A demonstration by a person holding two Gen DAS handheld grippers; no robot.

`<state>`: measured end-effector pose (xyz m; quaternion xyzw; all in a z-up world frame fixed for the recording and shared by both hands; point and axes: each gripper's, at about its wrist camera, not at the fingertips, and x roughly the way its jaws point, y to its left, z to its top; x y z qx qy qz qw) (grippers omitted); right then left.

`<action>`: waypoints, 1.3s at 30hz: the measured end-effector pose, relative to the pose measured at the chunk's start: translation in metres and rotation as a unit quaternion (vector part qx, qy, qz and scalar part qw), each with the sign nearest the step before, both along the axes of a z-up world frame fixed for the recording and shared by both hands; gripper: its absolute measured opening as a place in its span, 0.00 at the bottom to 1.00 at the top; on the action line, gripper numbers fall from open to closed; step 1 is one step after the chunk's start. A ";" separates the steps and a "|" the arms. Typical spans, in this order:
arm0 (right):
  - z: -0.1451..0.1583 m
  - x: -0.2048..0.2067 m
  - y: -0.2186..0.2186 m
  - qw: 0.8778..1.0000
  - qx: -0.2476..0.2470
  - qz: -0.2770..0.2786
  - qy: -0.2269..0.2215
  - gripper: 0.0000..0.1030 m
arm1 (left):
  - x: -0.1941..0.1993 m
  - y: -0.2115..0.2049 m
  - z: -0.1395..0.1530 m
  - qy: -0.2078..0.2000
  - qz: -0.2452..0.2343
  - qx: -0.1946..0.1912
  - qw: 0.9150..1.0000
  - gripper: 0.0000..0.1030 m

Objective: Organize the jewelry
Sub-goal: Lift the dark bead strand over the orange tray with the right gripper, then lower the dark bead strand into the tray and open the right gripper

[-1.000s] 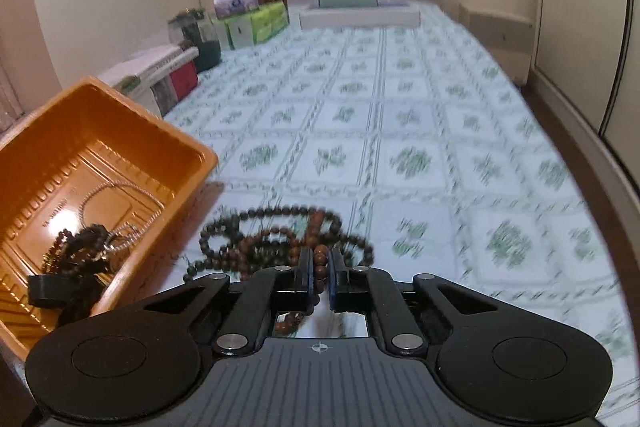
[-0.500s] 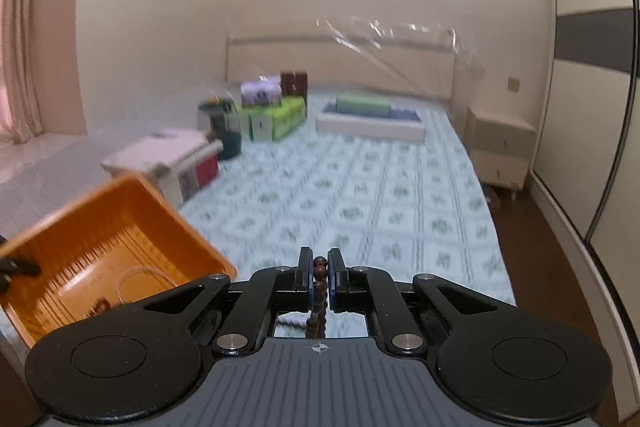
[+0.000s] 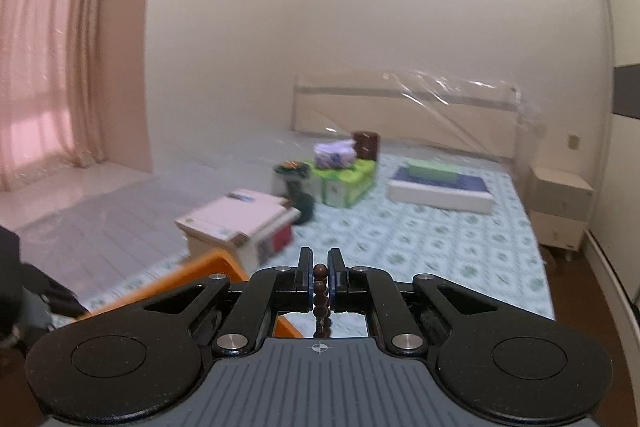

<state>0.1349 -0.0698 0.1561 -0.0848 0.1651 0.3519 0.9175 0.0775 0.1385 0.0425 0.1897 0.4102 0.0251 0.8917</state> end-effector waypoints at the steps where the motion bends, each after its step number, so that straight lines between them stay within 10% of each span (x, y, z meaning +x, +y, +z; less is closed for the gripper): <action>1: 0.002 0.001 0.006 1.000 0.001 0.008 -0.003 0.07 | 0.000 0.000 0.000 0.000 0.000 -0.001 1.000 0.07; 17: -0.045 0.031 0.107 0.995 -0.046 0.089 0.022 0.07 | 0.000 0.004 0.000 0.000 -0.002 -0.008 1.000 0.07; 39: -0.110 0.051 0.112 0.972 -0.130 0.131 0.145 0.07 | 0.000 0.006 -0.002 0.001 -0.001 -0.010 1.000 0.07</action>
